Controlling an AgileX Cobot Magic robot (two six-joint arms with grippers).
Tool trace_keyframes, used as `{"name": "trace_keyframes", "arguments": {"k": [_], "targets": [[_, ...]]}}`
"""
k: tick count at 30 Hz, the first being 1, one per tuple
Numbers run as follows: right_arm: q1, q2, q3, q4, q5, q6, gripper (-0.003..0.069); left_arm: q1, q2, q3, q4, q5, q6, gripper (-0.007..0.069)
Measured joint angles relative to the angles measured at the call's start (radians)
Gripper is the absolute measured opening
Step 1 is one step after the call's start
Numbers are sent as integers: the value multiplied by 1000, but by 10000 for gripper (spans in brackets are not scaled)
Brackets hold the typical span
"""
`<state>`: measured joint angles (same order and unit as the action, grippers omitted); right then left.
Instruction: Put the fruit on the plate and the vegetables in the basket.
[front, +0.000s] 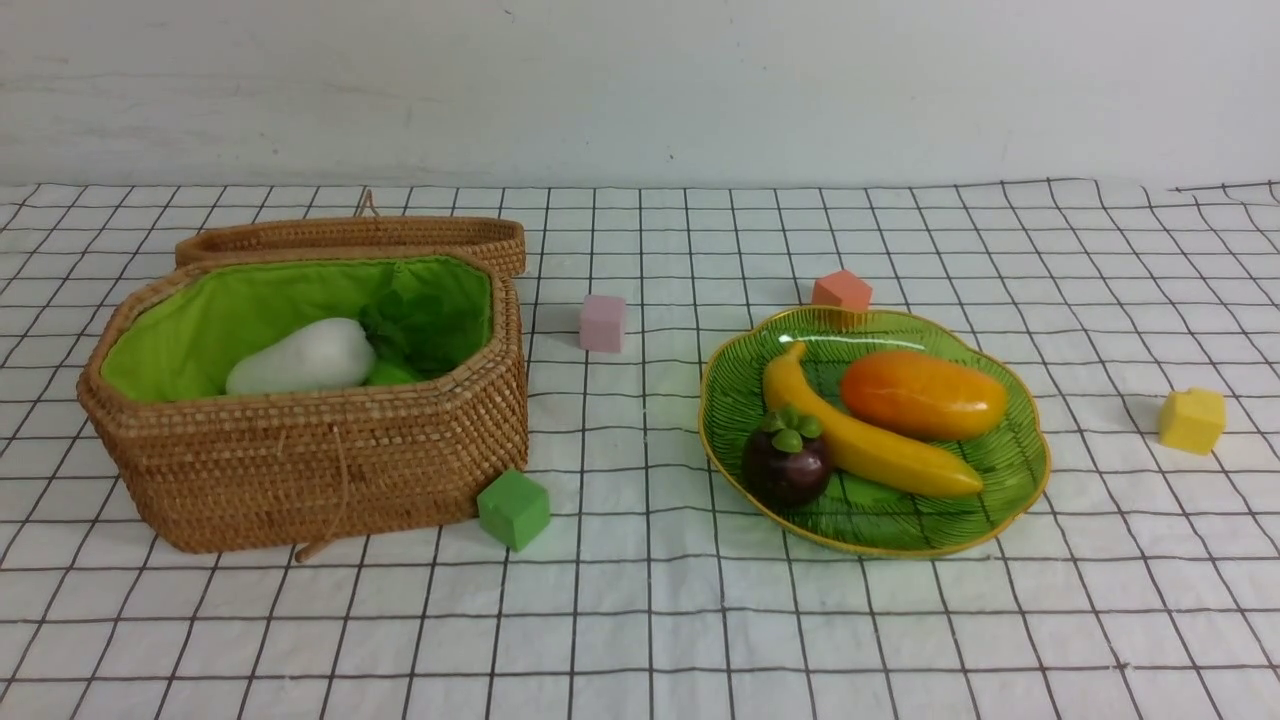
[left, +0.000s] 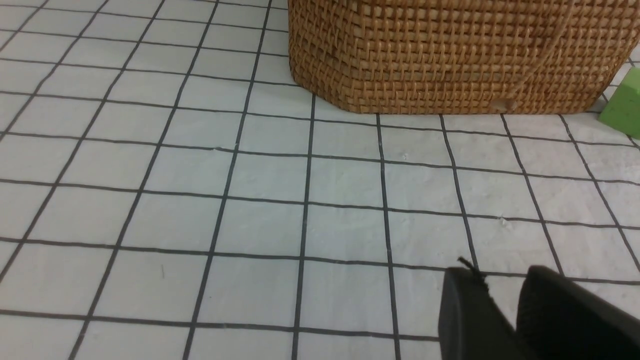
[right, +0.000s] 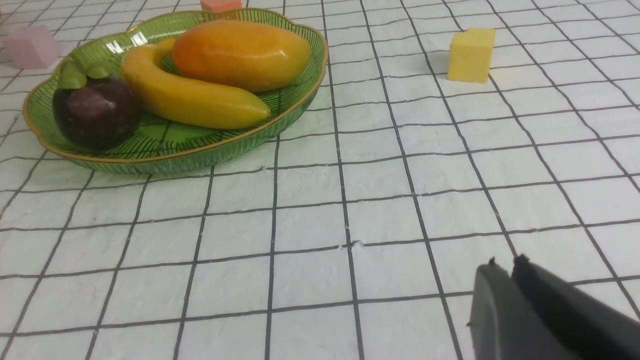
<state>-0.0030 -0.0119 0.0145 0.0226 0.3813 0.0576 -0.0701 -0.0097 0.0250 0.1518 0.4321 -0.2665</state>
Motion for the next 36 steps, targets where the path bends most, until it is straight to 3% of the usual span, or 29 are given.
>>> {"name": "trace_keyframes", "arguments": {"k": [27, 36], "targets": [[0, 0, 0, 0, 0, 4, 93, 2, 0, 5, 0, -53, 0, 183], [0, 0, 0, 0, 0, 4, 106, -54, 0, 5, 0, -53, 0, 187]]}}
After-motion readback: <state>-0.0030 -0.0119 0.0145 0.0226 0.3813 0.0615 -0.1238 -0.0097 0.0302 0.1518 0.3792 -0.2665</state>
